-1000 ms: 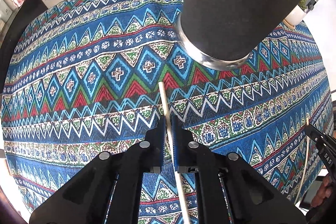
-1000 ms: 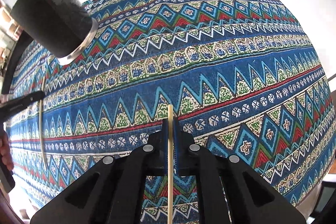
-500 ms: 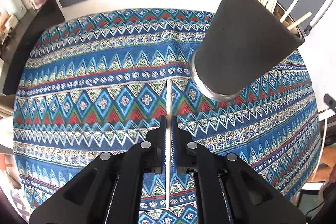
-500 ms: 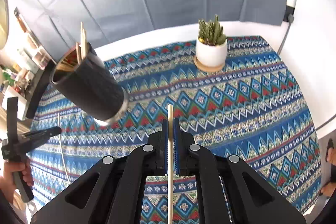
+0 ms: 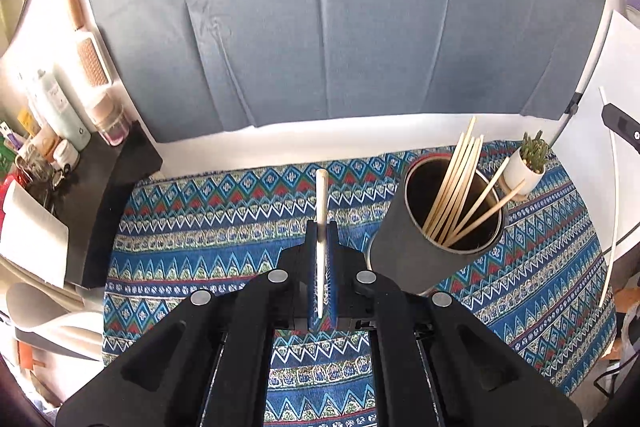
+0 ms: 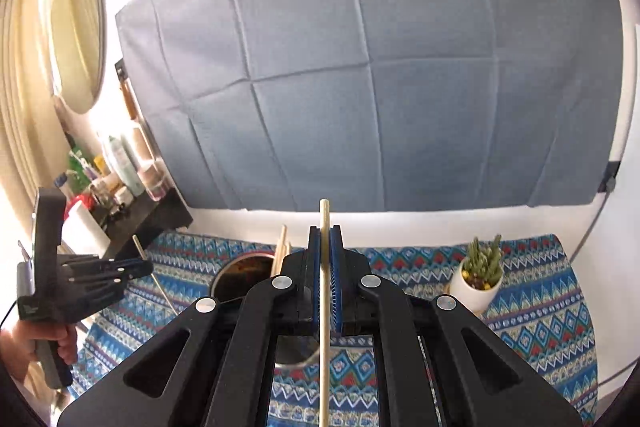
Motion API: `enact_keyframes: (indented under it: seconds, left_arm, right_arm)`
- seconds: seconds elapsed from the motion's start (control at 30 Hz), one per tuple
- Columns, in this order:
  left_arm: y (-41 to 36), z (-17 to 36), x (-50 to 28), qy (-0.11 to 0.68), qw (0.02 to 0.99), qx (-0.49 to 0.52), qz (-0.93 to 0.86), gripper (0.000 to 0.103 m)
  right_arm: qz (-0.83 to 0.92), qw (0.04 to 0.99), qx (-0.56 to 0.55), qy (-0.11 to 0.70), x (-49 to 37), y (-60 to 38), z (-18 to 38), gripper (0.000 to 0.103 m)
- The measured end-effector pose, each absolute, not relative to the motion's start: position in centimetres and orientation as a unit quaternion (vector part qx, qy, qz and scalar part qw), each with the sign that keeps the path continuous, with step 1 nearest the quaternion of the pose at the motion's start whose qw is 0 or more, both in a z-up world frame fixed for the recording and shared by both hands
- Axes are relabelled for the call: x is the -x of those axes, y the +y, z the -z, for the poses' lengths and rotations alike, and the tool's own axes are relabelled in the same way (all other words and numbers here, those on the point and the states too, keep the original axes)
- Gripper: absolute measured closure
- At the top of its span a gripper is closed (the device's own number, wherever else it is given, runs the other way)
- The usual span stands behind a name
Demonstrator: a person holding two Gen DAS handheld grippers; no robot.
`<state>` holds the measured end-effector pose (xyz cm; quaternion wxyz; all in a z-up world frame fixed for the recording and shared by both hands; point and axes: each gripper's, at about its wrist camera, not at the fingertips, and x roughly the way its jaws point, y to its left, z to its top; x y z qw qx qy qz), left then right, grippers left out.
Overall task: Organize utensils
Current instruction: 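Lift both held sticks upright and carry them over the black holder, then lower both sticks into the holder and open both tools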
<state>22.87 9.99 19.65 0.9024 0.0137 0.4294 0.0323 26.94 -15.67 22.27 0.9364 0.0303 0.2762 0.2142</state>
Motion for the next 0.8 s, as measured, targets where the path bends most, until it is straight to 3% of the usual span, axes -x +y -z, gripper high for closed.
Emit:
enact_keyframes:
  seconds: [0.43, 0.8]
  left_arm:
    - [6.4, -27.9, -25.5, 0.342, 0.94, 0.003, 0.025, 0.098]
    - [5.4, -25.5, -29.4, 0.37, 0.926, 0.031, 0.074, 0.097]
  right_arm:
    - [-0.32, 0.928, -0.09, 0.17, -29.8, -11.2, -27.9, 0.098]
    - [-0.311, 0.926, -0.148, 0.155, -33.6, -9.8, -24.0, 0.098]
